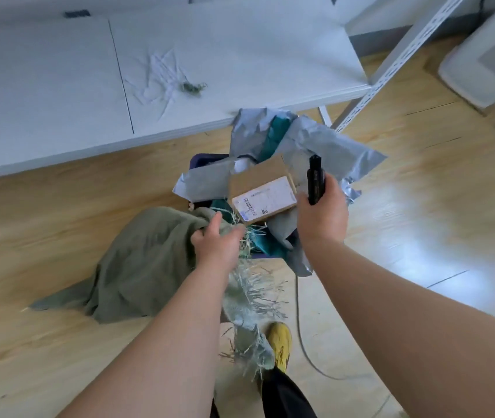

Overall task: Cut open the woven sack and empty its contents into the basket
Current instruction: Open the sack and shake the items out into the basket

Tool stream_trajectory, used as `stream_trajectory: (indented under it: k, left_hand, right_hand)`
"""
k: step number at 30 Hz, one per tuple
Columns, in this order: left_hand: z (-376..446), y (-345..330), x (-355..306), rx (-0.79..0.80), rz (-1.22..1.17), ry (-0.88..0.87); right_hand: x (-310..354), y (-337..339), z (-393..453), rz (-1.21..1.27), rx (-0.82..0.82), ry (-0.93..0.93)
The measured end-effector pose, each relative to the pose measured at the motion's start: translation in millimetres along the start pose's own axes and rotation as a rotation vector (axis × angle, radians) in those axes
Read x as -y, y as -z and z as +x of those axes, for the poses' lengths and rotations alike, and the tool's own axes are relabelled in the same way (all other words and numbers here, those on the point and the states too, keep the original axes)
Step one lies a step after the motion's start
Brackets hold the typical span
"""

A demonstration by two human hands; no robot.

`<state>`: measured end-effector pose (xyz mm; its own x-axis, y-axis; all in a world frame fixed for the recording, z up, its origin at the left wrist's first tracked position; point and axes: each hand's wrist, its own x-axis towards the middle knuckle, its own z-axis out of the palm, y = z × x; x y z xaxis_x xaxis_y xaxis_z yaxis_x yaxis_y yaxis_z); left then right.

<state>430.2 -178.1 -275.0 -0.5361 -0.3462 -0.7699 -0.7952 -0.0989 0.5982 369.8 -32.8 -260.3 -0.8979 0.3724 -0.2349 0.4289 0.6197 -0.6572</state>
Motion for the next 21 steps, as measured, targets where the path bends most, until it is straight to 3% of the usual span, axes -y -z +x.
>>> stream_trajectory:
  k: [6, 13, 17, 21]
  left_hand:
    - [-11.9, 9.3, 8.0, -0.019, 0.098, 0.024]
    - [-37.1, 52.0, 3.1, -0.134, 0.124, 0.049]
    - [-68.0, 87.7, 1.8, -0.267, 0.064, 0.053]
    - [-101.3, 120.9, -3.6, -0.34, -0.089, 0.024]
  right_hand:
    - [-19.1, -10.9, -21.6, -0.138, 0.155, 0.027]
    - [1.9, 11.7, -43.0, -0.232, 0.35, 0.07]
    - [19.3, 35.8, -57.9, -0.252, 0.458, 0.097]
    - [50.8, 60.8, -77.2, -0.214, 0.69, 0.179]
